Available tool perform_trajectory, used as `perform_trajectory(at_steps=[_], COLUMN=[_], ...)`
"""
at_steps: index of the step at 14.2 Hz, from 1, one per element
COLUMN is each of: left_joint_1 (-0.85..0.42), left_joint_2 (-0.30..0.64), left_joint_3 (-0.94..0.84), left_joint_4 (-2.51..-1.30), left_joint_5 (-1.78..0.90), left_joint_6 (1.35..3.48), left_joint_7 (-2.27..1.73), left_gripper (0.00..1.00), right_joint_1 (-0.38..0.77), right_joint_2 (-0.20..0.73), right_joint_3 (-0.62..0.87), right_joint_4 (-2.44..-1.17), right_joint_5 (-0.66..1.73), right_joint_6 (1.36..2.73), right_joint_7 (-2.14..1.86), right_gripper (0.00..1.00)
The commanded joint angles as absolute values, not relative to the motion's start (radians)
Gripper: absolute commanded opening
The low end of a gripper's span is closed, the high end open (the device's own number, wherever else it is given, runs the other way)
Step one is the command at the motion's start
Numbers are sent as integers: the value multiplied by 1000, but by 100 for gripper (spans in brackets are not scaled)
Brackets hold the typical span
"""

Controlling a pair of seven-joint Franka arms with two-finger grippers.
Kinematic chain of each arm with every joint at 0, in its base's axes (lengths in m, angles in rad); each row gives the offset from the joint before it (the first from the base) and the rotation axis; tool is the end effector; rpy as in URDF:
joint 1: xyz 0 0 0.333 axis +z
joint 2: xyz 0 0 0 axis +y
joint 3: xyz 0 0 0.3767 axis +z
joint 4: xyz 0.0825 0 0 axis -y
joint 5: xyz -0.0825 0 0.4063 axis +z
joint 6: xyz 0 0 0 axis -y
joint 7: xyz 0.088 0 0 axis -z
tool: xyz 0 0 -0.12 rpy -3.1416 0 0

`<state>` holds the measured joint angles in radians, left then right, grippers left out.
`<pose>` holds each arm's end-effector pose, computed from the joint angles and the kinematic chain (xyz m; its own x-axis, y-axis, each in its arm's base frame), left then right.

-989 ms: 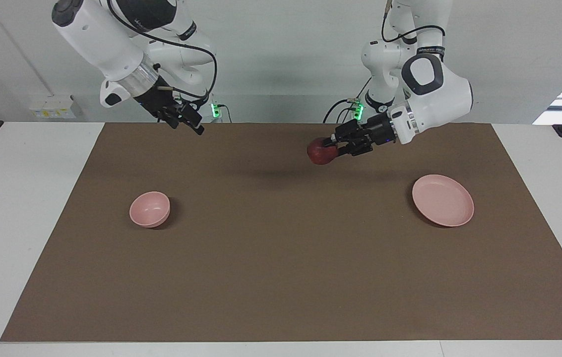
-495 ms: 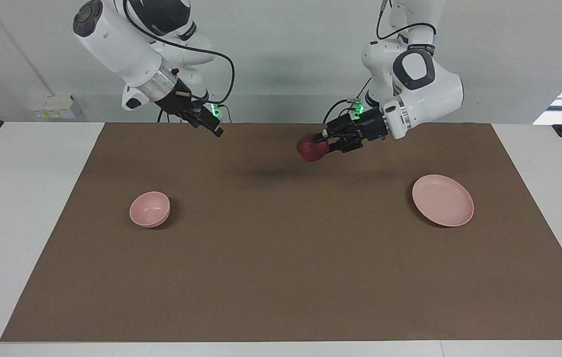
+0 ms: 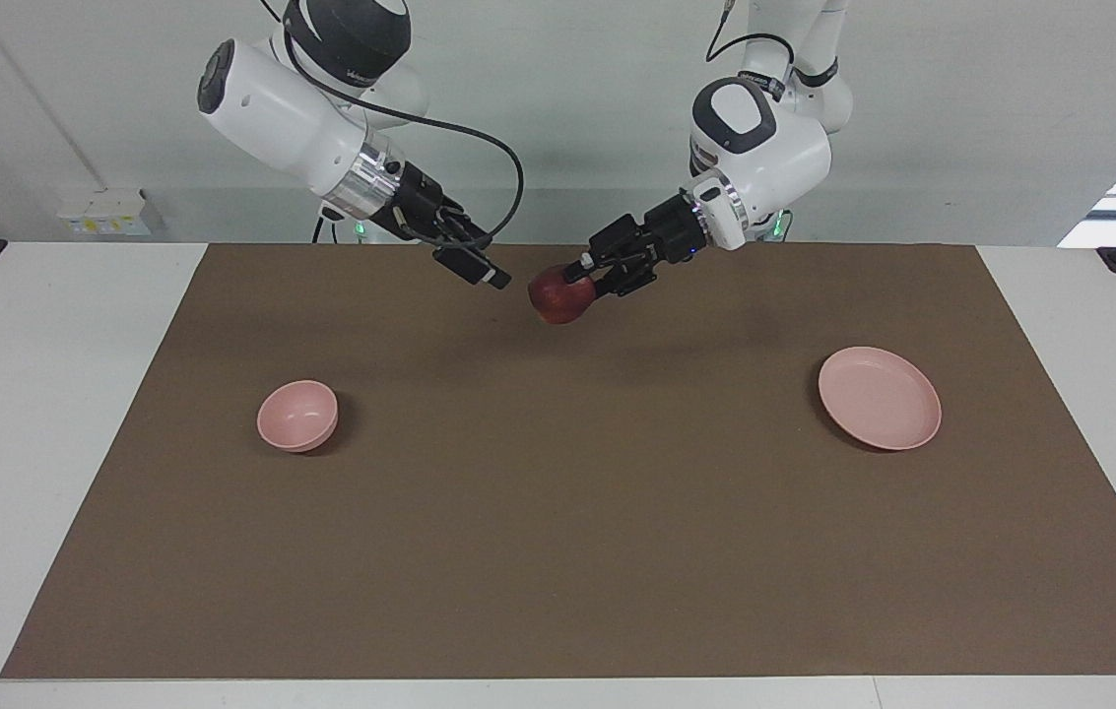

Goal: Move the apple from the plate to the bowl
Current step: 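Lift the apple with the left gripper while the right gripper approaches it, then close the right gripper on the apple and open the left gripper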

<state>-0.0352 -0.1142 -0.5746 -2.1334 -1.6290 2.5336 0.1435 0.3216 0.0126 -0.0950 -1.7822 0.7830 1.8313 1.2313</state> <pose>0.4702 -0.3375 0.5395 0.9224 0.3679 -0.1180 0.2411 -0.3096 0.9198 0.5699 0.1993 0.6085 0.3389 -0.6706 -0.6598 -0.9391 -0.2832 -0.1945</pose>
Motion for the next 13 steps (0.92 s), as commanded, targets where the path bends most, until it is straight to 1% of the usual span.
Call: perform_trajectory(at_steps=[1,3,6,13], left_joint_1=[-37,-38,-38,-38], left_joint_2=[-143,-152,-161,-163], left_joint_3=[-578,-591,-635,-644], left_joint_4=[-2131,-2131,-2118,-2118], left_joint_5=[-1654,-1655,-1655,-1654], left_joint_6=[2568,2580,2637,2638], left_joint_7=[130,127,95,69], left_gripper=[0,0,0,0], right_joint_1=[339,341,385,411], right_joint_2=[17,23,46,52], right_joint_3=[-94,-94,-94,-94], right_joint_4=[-1790,-1789,-1784,-1792], right_joint_5=[816,816,816,813], right_joint_6=[1874,1879,1934,1925], right_joint_7=[1247,1240,1241,1235], right_gripper=[100,100,100,100])
